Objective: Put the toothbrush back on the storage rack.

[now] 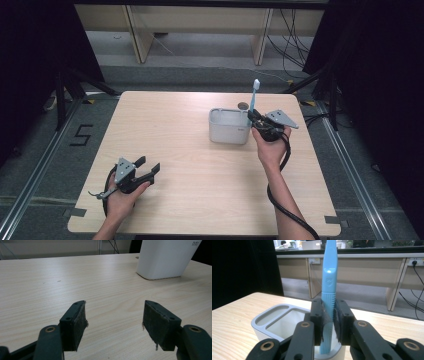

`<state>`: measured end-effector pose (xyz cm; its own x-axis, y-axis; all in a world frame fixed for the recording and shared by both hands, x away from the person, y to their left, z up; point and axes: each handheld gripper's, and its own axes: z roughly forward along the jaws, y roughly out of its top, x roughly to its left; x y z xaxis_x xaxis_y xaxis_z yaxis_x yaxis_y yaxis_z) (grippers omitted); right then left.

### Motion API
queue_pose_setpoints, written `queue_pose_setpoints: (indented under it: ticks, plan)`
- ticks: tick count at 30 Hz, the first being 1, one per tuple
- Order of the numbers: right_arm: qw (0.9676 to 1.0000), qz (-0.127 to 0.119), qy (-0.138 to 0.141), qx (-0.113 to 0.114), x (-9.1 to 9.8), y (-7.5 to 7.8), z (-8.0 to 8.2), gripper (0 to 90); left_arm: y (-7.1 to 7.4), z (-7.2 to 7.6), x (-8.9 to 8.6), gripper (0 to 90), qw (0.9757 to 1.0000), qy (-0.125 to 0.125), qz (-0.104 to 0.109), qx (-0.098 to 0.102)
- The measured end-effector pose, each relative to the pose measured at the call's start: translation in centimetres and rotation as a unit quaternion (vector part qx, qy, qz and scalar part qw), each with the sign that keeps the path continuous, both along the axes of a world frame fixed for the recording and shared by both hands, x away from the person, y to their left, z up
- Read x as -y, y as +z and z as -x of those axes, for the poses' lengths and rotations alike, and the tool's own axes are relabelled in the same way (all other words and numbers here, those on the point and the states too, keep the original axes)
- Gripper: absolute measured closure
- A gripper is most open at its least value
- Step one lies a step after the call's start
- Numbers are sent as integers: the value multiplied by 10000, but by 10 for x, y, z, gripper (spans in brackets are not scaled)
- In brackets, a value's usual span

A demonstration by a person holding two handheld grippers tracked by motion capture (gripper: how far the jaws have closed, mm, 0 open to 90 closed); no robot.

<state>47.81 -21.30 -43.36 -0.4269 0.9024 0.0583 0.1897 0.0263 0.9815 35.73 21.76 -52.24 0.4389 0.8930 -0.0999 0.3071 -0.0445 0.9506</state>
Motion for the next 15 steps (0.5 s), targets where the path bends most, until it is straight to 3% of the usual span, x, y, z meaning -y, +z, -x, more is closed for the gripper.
queue_pose_setpoints:
  ticks: [2,3,11,15]
  plan:
    - [10000,19,14,-8,0,-1,0,787,0,0,0,345,10000,-2,-1,-4]
    - [9998,-105,-39,-139,-2,-1,3,786,0,0,0,345,10000,-2,2,-6]
    - [9999,40,-12,-98,-1,-4,3,786,0,0,0,345,10000,-3,-6,-14]
    - [9999,-42,37,-116,-2,-6,3,786,-1,-1,1,345,10000,-22,23,25]
